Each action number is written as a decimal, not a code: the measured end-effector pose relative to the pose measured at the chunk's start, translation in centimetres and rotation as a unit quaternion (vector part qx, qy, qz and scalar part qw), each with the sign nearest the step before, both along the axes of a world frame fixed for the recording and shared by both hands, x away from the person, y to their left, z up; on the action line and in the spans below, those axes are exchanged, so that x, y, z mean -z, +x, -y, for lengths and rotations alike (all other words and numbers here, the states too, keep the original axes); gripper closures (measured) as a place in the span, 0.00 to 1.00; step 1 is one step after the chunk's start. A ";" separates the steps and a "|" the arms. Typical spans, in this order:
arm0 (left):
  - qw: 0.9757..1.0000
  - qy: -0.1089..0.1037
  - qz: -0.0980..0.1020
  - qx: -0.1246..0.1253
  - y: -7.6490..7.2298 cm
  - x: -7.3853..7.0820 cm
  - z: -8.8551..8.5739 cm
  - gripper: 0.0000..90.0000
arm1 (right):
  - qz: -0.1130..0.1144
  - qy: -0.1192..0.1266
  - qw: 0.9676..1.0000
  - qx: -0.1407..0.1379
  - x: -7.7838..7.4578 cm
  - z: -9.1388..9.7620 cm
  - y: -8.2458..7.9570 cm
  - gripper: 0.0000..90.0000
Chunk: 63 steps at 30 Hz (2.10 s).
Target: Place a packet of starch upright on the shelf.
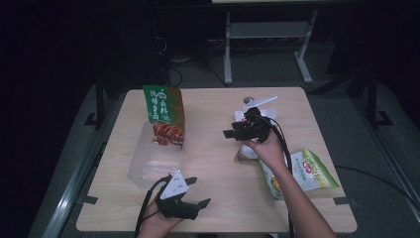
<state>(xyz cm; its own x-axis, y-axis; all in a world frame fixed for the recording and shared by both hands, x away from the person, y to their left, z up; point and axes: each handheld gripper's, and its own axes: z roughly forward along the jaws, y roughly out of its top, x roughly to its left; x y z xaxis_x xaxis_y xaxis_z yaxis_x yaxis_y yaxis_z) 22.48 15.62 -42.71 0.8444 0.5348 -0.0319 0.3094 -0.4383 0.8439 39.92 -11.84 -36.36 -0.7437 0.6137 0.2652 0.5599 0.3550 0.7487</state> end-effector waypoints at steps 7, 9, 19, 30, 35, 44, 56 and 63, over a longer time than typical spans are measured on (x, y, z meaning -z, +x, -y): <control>1.000 0.002 0.000 -0.001 0.0 0.1 0.0 0.24 | 0.000 -0.012 1.000 0.017 -0.1 1.8 -0.4 0.48; 1.000 0.007 0.002 0.001 0.0 0.0 0.0 0.24 | -0.003 -0.011 1.000 0.026 0.0 2.4 -0.6 0.47; 1.000 0.010 0.000 0.003 0.1 0.1 0.1 0.24 | -0.011 -0.029 0.998 0.048 0.6 5.1 -1.1 0.46; 1.000 0.009 -0.001 0.002 0.0 0.1 0.2 0.24 | -0.020 -0.043 0.997 0.067 1.5 7.2 -1.5 0.45; 1.000 0.008 -0.001 0.002 -0.1 0.1 0.3 0.24 | -0.026 -0.047 0.996 0.075 1.8 8.0 -1.5 0.44; 1.000 0.010 -0.003 0.002 0.0 0.1 0.3 0.24 | -0.031 -0.056 0.994 0.088 2.2 9.4 -1.3 0.44; 1.000 0.009 -0.001 0.001 -0.1 0.1 0.3 0.24 | -0.044 -0.073 0.991 0.104 3.1 11.0 -0.8 0.42; 1.000 0.008 0.003 0.001 -0.1 0.0 0.2 0.24 | -0.051 -0.084 0.989 0.111 3.9 11.9 -0.1 0.41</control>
